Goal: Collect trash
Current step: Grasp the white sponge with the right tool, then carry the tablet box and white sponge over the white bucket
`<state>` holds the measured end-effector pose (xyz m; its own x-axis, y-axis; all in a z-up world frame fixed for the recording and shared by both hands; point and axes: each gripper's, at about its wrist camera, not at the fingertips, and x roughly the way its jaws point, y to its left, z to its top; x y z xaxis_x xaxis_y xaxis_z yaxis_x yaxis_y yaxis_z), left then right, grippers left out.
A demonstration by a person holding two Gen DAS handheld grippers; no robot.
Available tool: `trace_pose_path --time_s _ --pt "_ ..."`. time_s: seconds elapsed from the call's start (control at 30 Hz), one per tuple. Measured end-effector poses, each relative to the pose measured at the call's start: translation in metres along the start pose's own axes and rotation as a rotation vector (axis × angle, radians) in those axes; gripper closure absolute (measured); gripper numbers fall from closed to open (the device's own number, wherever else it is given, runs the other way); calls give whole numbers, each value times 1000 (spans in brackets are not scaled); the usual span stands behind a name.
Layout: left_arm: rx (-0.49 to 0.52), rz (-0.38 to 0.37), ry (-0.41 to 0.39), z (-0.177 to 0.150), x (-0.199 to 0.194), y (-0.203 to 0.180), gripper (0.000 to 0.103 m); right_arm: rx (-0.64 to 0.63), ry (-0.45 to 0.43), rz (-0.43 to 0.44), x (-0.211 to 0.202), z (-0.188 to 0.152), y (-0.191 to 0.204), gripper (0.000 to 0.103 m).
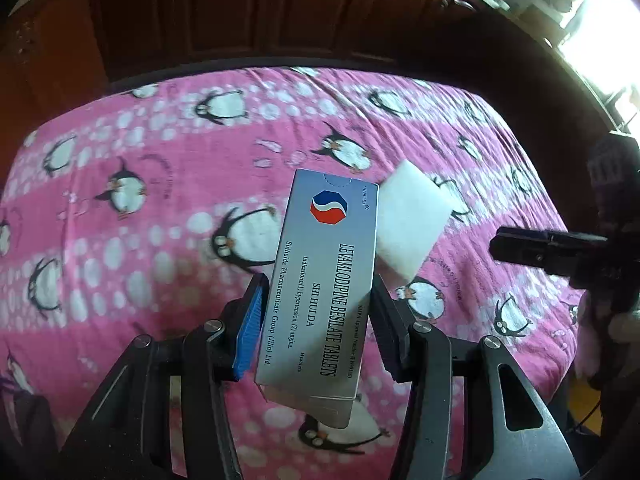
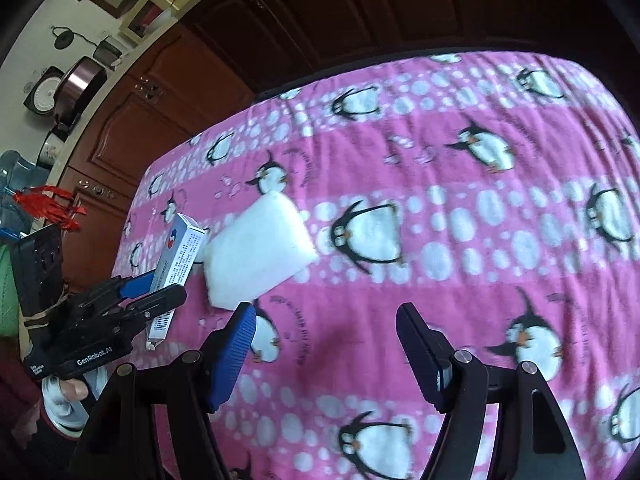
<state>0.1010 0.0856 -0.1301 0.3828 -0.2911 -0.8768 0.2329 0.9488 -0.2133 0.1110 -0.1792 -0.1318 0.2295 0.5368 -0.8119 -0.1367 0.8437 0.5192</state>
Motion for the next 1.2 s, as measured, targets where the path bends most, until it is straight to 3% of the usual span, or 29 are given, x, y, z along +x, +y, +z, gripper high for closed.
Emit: trace_pose_path --time_s 0.3,0.53,0.77,0.83,0.97,1.0,1.03,1.13,1.2 --pt "-82 41 -51 -21 -29 30 55 145 39 112 41 13 20 32" --pt "-124 32 -59 -33 -34 45 55 152 23 40 61 33 34 16" --pt "-142 25 -72 -35 -37 47 55 56 -21 -81 73 35 53 14" --pt "-141 23 -71 -36 -37 44 55 -25 -31 -122 71 29 60 22" --pt "-133 23 -69 -36 -37 39 55 -76 -40 -75 63 23 54 31" --pt "-133 24 -69 -35 -36 38 55 -86 -42 -67 58 22 54 44" --pt "-133 24 -69 -35 -37 37 55 -105 -48 -55 52 21 53 73" --pt "-130 21 -75 -32 -37 34 55 -120 -52 -35 33 18 48 82" --pt "-125 22 -75 -29 -36 30 55 -110 -43 -27 29 18 42 82"
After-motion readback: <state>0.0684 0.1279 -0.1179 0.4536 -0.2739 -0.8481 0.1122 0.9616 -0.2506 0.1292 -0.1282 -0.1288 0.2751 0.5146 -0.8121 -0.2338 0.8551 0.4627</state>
